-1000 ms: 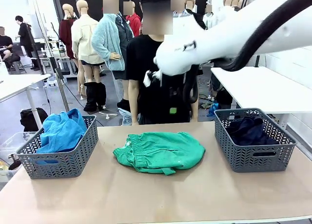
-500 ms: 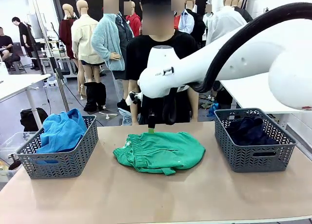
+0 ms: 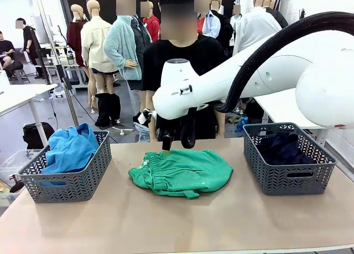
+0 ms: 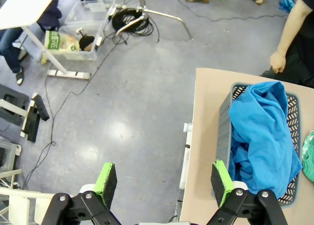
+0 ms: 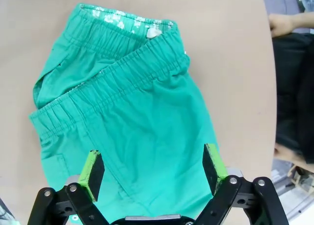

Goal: Sort the tops and bottoms.
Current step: Lift clothes from the center of the table with your right hand.

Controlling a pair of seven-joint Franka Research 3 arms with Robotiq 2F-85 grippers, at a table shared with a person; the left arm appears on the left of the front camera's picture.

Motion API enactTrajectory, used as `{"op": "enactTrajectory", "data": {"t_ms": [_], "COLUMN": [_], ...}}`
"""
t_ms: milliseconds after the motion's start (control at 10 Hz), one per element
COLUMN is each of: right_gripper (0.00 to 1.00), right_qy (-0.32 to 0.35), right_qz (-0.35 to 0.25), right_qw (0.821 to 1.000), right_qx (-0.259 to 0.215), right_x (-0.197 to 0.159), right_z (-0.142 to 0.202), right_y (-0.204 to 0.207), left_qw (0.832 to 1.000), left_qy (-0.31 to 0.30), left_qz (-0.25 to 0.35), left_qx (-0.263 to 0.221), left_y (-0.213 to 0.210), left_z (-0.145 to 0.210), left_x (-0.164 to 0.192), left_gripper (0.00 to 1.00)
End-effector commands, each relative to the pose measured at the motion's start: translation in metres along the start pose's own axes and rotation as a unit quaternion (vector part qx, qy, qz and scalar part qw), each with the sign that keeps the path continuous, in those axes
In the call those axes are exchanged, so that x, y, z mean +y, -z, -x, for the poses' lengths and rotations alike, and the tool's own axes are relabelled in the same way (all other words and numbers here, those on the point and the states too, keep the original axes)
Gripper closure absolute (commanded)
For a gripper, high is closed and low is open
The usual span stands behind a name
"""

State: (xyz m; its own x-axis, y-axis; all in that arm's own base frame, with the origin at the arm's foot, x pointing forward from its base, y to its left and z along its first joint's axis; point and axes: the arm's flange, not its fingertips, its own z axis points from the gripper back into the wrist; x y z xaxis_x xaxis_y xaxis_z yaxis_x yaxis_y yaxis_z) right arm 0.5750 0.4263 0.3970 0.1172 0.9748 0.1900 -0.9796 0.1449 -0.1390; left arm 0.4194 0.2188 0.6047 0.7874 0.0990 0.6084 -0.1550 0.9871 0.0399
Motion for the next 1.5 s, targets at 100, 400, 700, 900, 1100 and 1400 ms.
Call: {"op": "enactTrajectory", "data": {"t_ms": [100, 400, 700, 900, 1100, 1400], "right_gripper": [0.0, 0.0, 0.0, 0.0, 0.0, 0.19], "right_qy": [0.0, 0.008, 0.013, 0.015, 0.02, 0.024], "right_qz": [0.0, -0.031, -0.06, -0.085, -0.09, -0.102], "right_qw": [1.0, 0.999, 0.998, 0.996, 0.996, 0.995], "right_qx": [0.0, -0.02, -0.022, -0.021, -0.008, 0.008], "right_x": [0.0, -0.002, 0.001, -0.004, -0.004, -0.008], "right_z": [0.0, 0.007, 0.015, 0.013, 0.009, 0.004], "right_y": [0.0, 0.038, 0.071, 0.087, 0.097, 0.1], "left_qw": [1.0, 1.0, 1.0, 1.0, 1.0, 1.0], "left_qy": [0.003, 0.003, 0.003, 0.003, 0.003, 0.003], "left_qz": [-0.008, -0.008, -0.008, -0.008, -0.008, -0.008], "left_qx": [0.007, 0.007, 0.007, 0.007, 0.007, 0.007], "left_y": [-0.002, -0.002, -0.002, -0.002, -0.002, -0.002], "left_z": [0.002, 0.002, 0.002, 0.002, 0.002, 0.002], "left_x": [0.001, 0.001, 0.001, 0.001, 0.001, 0.001], "left_gripper": [0.0, 0.0, 0.0, 0.0, 0.0, 0.0]}}
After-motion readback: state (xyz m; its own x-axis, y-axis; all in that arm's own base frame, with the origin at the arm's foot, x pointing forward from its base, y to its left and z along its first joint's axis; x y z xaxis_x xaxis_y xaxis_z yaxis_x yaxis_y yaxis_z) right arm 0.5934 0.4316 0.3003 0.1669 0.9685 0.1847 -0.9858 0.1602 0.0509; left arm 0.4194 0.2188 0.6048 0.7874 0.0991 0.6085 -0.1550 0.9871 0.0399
